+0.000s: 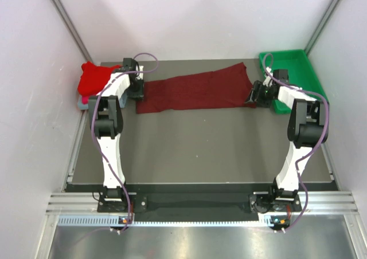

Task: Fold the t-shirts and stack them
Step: Fold the tshirt

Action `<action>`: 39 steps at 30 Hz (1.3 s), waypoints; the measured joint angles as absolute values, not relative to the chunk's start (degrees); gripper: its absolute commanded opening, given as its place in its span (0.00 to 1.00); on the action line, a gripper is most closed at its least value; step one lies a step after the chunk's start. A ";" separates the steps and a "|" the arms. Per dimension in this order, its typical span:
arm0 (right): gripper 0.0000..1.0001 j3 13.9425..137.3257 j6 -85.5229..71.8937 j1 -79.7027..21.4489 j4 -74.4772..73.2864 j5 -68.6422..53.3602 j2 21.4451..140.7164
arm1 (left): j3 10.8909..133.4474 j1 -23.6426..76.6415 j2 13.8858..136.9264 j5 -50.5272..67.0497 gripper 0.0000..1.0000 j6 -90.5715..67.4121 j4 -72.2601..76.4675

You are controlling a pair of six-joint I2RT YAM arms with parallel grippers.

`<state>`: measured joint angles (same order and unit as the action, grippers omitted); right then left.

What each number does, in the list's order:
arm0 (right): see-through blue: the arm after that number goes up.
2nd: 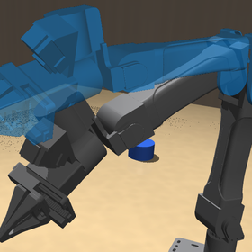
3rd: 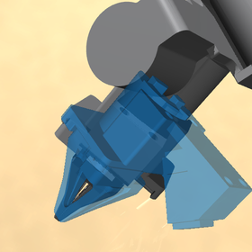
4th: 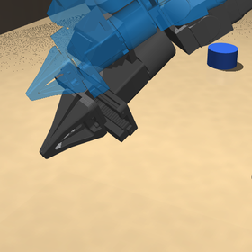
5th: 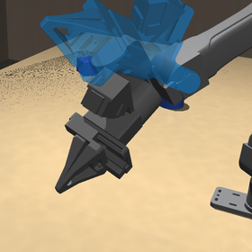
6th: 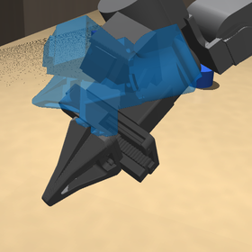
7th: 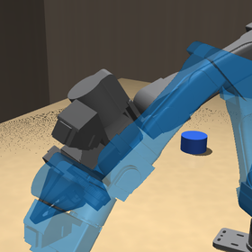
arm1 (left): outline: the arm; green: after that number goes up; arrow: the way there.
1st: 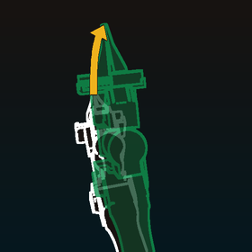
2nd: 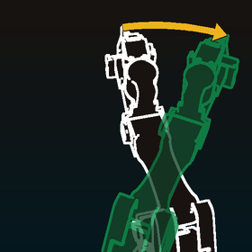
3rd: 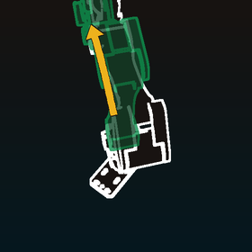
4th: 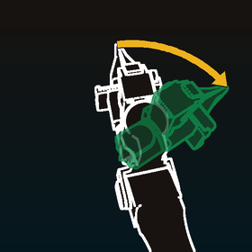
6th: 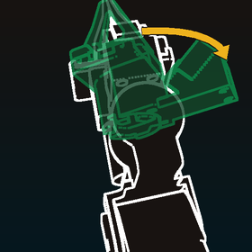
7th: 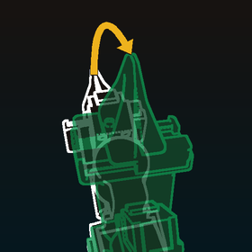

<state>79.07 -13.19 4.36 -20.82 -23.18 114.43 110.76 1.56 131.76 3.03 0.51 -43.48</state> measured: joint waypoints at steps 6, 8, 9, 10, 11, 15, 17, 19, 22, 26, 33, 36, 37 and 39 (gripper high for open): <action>0.59 78.63 -11.99 3.55 -21.04 -22.37 114.39 | 108.27 1.56 130.34 0.03 0.39 0.54 -43.77; 0.47 78.63 -11.46 3.31 -21.06 -21.80 114.39 | 108.16 1.56 130.34 -0.05 0.33 0.47 -43.75; 0.35 78.63 -11.11 3.22 -21.08 -21.50 114.39 | 108.12 1.56 130.34 -0.01 0.18 0.43 -43.77; 0.29 78.65 -10.61 3.14 -21.08 -21.19 114.39 | 108.09 1.56 130.34 0.16 0.13 0.25 -43.77; 0.24 78.70 -10.44 3.05 -21.12 -20.95 114.39 | 108.07 1.61 130.34 0.36 0.08 0.27 -43.77; 0.14 79.53 -9.96 2.98 -21.58 -19.66 114.45 | 107.79 1.65 130.34 0.69 0.00 0.60 -43.70; 0.11 80.44 -9.45 2.96 -21.93 -18.92 114.56 | 107.33 1.61 130.04 1.06 0.00 0.62 -43.42; 0.07 81.56 -8.97 2.94 -22.02 -18.04 114.91 | 106.32 1.58 129.49 1.52 0.00 0.62 -42.89; 0.07 83.46 -8.36 2.87 -22.13 -16.93 115.85 | 104.09 1.58 128.05 2.24 0.00 0.60 -42.52; 0.06 87.39 -7.27 2.79 -22.26 -15.49 118.76 | 99.24 1.98 124.92 3.18 0.00 0.56 -42.78; 0.08 95.33 -6.50 2.76 -22.22 -13.58 124.49 | 89.54 5.10 118.19 4.40 0.00 0.32 -44.99; 0.07 99.15 -6.48 2.76 -21.91 -13.02 126.98 | 85.27 7.84 114.56 5.06 0.00 0.25 -46.41; 0.07 100.27 -6.50 2.76 -21.87 -12.88 127.70 | 84.01 8.69 113.40 5.17 0.00 0.23 -46.57; 0.07 102.91 -6.55 2.72 -21.80 -12.73 129.32 | 81.06 10.28 110.54 5.30 0.00 0.19 -47.29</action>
